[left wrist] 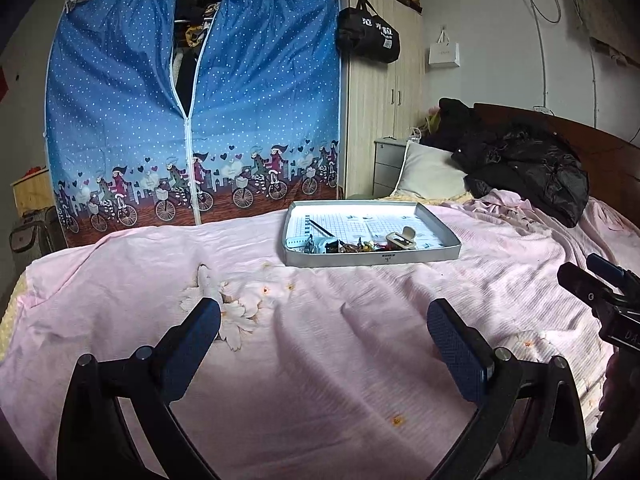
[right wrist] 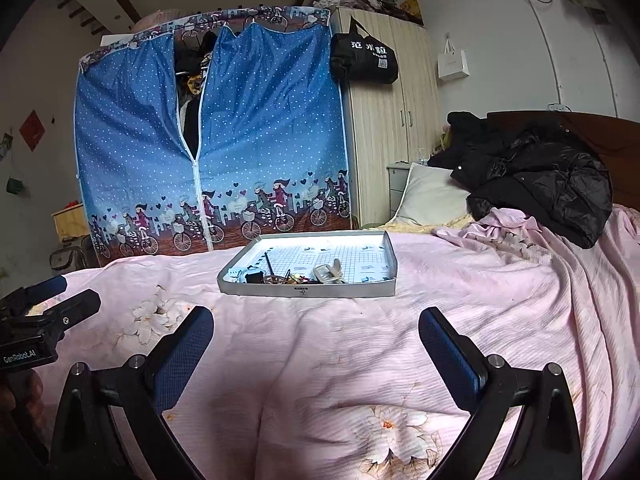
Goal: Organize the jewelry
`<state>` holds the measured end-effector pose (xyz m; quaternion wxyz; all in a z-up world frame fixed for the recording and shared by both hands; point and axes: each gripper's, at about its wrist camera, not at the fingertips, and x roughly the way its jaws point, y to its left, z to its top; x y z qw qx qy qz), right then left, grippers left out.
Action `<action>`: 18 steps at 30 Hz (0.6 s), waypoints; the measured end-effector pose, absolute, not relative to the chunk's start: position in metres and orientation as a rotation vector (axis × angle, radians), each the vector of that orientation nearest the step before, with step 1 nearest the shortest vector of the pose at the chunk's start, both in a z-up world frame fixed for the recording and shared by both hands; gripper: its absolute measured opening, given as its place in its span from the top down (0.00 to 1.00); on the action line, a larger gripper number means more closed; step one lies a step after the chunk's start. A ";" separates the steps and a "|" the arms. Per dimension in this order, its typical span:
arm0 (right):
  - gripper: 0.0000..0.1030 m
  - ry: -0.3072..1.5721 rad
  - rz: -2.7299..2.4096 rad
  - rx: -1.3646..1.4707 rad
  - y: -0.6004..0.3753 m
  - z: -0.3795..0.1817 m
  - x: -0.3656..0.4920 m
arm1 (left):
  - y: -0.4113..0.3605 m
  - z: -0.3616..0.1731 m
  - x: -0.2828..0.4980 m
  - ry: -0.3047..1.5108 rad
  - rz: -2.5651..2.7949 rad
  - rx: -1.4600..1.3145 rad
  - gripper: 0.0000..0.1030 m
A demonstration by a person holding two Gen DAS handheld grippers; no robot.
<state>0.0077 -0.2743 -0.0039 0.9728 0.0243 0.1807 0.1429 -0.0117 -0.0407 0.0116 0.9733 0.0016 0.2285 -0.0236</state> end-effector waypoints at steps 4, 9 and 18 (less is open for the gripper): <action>0.00 0.374 0.278 0.051 -0.278 -0.009 0.008 | -0.041 0.009 -0.011 0.469 -0.037 0.004 0.02; 0.00 0.382 0.269 0.053 -0.280 -0.011 0.009 | -0.041 0.009 -0.011 0.470 -0.034 0.004 0.02; 0.00 0.391 0.279 0.050 -0.279 -0.012 0.008 | -0.041 0.009 -0.010 0.470 -0.033 0.000 0.02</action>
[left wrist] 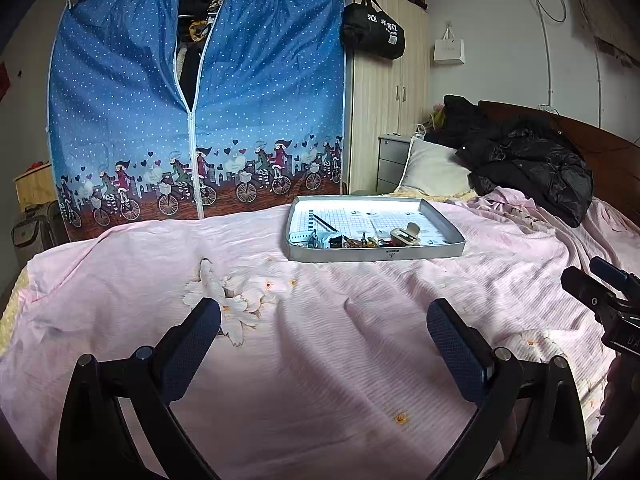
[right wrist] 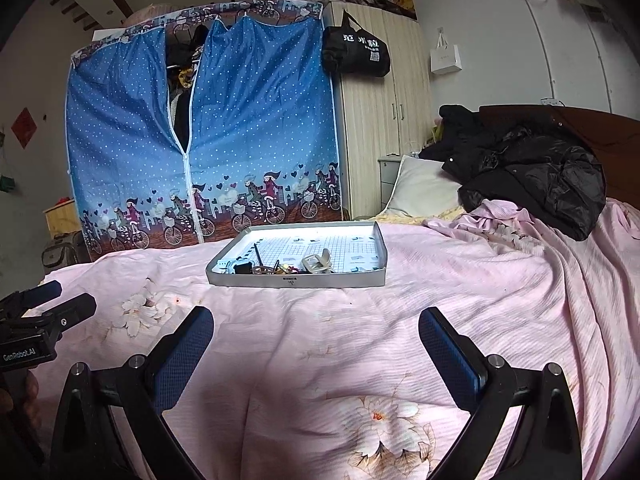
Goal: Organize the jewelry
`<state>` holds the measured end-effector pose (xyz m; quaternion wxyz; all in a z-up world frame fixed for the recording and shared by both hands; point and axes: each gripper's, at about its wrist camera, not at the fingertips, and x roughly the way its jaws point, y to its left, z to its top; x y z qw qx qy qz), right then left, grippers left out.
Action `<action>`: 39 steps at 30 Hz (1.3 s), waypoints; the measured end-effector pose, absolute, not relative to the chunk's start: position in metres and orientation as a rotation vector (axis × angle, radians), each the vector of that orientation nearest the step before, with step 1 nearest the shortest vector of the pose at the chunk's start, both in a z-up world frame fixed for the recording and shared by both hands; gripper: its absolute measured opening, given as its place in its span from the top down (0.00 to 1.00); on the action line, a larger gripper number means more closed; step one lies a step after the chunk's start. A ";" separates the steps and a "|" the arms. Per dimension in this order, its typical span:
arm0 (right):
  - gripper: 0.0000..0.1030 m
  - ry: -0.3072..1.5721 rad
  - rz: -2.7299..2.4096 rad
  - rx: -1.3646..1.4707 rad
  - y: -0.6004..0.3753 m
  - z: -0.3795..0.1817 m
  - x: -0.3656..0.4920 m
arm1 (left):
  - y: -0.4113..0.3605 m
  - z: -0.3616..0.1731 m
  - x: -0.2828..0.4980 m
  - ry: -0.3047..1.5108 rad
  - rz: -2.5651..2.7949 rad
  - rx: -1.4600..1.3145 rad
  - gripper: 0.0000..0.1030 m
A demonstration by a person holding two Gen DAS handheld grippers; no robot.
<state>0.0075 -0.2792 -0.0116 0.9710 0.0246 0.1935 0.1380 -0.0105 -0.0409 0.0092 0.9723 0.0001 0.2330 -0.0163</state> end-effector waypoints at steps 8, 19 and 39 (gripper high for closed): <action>0.00 0.391 0.282 0.045 -0.278 -0.012 0.008 | -0.042 0.009 -0.011 0.472 -0.037 0.002 0.02; 0.00 0.393 0.282 0.045 -0.277 -0.012 0.008 | -0.045 0.008 -0.011 0.471 -0.037 0.014 0.02; 0.00 0.397 0.284 0.046 -0.274 -0.013 0.005 | -0.047 0.003 -0.011 0.474 -0.036 0.039 0.02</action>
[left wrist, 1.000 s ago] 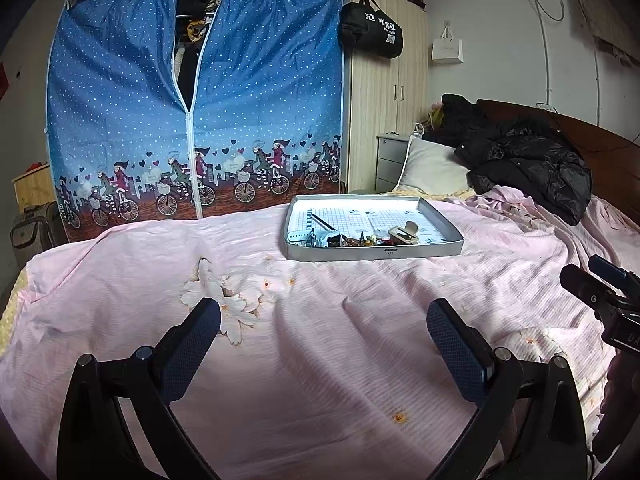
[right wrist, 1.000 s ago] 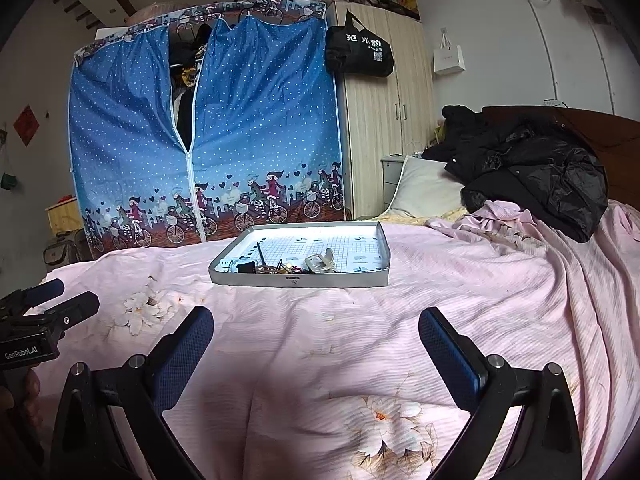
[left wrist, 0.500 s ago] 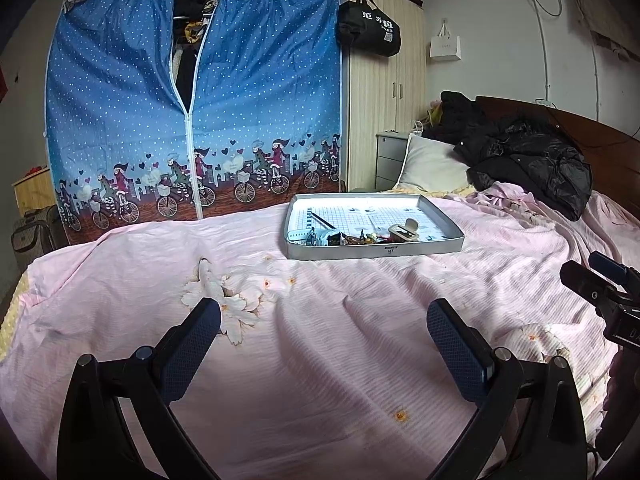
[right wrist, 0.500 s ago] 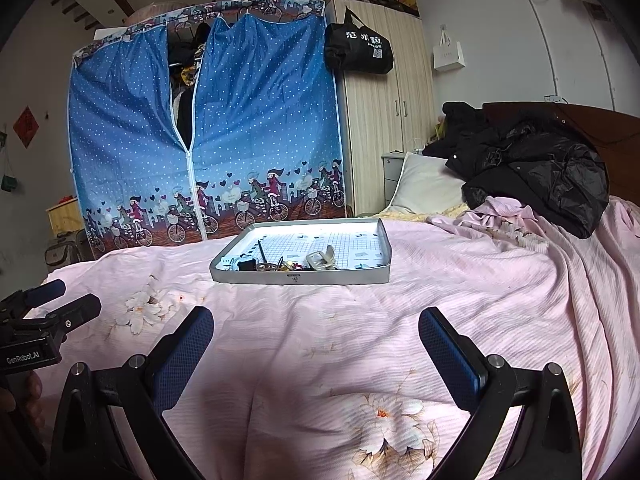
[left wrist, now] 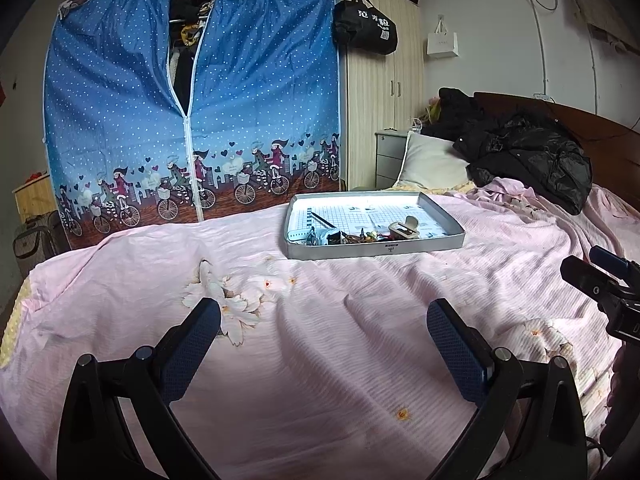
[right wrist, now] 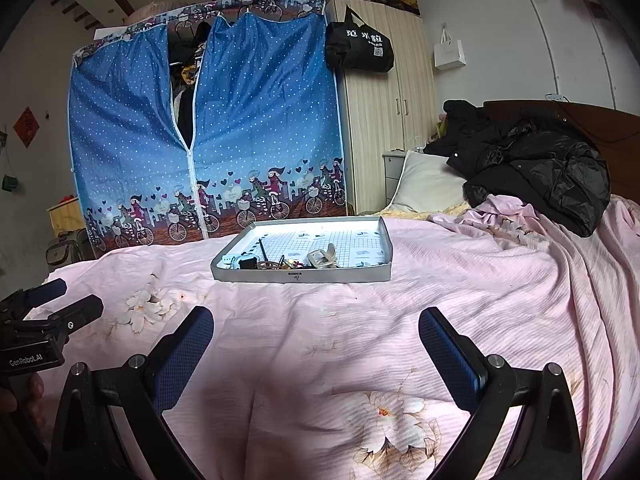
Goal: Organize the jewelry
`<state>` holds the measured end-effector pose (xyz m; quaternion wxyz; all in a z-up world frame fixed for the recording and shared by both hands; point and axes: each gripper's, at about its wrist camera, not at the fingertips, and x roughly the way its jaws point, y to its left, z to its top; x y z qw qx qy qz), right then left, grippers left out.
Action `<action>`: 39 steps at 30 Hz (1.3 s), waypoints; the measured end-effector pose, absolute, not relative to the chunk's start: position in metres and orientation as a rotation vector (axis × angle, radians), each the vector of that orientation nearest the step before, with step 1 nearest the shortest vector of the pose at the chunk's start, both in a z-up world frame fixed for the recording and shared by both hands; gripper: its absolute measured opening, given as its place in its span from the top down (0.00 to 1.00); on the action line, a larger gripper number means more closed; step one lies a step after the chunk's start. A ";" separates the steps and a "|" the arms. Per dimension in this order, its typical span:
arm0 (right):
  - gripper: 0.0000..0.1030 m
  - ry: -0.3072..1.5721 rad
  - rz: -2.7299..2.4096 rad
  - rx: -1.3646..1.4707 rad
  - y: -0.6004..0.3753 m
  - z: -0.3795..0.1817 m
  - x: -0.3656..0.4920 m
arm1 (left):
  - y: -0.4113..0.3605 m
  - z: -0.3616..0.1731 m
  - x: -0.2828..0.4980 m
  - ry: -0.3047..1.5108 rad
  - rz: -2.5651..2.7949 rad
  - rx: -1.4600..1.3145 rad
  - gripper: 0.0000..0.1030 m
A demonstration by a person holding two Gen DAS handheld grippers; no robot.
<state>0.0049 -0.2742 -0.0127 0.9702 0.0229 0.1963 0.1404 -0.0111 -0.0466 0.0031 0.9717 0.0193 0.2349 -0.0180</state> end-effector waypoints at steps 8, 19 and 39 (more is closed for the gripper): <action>0.00 0.398 0.283 0.046 -0.273 -0.013 0.004 | -0.047 0.003 -0.011 0.476 -0.036 0.040 0.02; 0.00 0.402 0.284 0.047 -0.271 -0.015 0.003 | -0.047 0.003 -0.011 0.474 -0.036 0.044 0.02; 0.00 0.405 0.284 0.050 -0.269 -0.016 0.001 | -0.046 0.001 -0.011 0.476 -0.038 0.048 0.02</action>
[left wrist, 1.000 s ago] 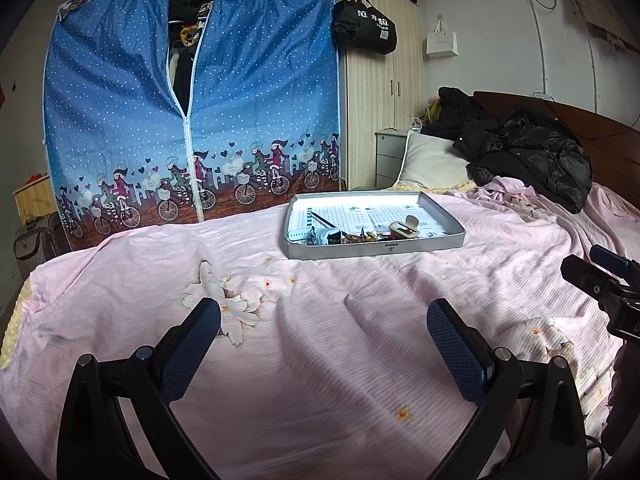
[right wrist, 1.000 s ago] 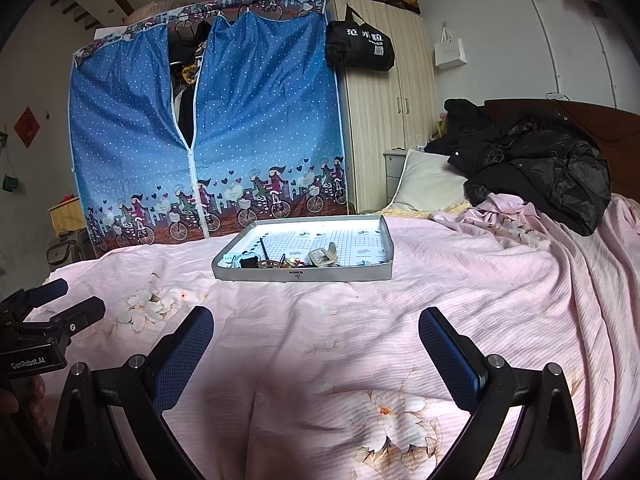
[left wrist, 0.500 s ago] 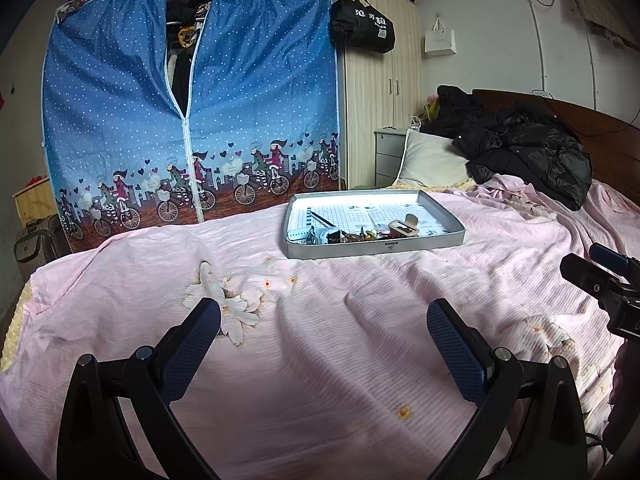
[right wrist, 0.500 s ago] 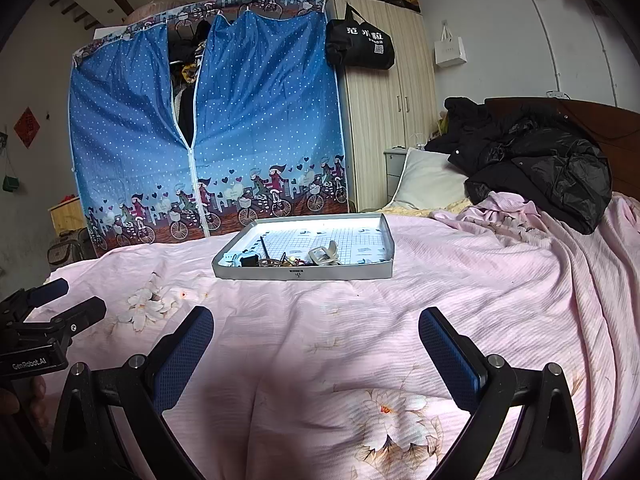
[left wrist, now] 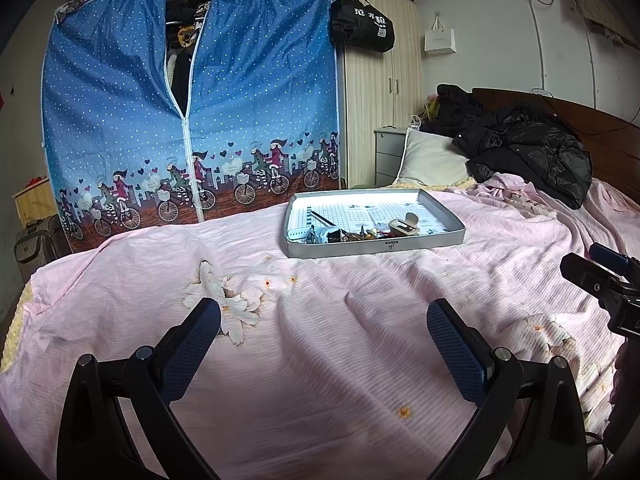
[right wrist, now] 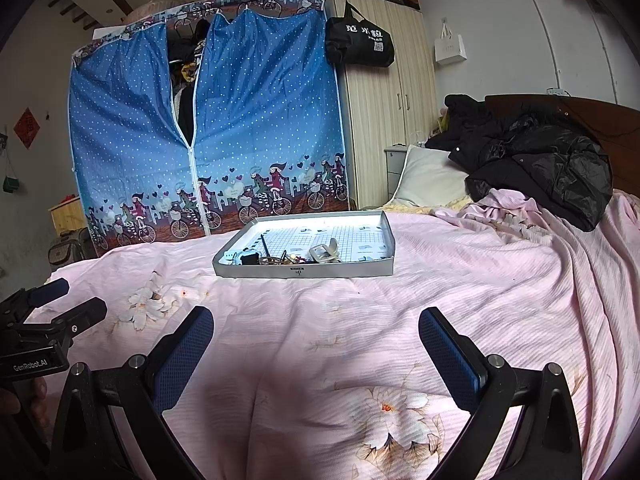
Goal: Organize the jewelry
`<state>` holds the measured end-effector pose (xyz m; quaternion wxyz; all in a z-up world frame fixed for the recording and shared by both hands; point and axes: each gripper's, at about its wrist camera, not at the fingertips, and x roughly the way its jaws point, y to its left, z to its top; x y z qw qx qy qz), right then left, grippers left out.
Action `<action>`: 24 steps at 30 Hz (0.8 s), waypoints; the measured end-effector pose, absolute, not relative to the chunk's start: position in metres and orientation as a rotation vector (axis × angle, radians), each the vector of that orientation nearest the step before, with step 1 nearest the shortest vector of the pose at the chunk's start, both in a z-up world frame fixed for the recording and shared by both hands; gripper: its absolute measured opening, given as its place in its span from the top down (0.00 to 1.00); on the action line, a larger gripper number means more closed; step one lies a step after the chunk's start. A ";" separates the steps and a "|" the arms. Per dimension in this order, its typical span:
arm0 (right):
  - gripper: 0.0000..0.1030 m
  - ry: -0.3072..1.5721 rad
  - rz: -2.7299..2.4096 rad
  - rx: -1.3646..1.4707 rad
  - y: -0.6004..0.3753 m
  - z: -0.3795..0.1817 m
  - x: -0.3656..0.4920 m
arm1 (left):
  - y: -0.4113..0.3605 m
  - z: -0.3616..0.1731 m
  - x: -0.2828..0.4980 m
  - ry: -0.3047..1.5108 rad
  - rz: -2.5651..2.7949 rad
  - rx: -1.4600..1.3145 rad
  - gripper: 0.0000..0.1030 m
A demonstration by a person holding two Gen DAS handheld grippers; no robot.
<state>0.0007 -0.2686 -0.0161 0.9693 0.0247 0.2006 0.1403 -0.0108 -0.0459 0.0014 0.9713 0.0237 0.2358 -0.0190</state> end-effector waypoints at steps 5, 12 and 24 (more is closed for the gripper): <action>0.00 0.406 0.284 0.050 -0.269 -0.016 0.002 | -0.046 0.001 -0.011 0.476 -0.038 0.047 0.02; 0.00 0.408 0.283 0.051 -0.269 -0.015 0.001 | -0.045 0.000 -0.011 0.476 -0.040 0.053 0.02; 0.00 0.412 0.293 0.052 -0.257 -0.024 -0.010 | -0.043 -0.001 -0.010 0.477 -0.042 0.056 0.02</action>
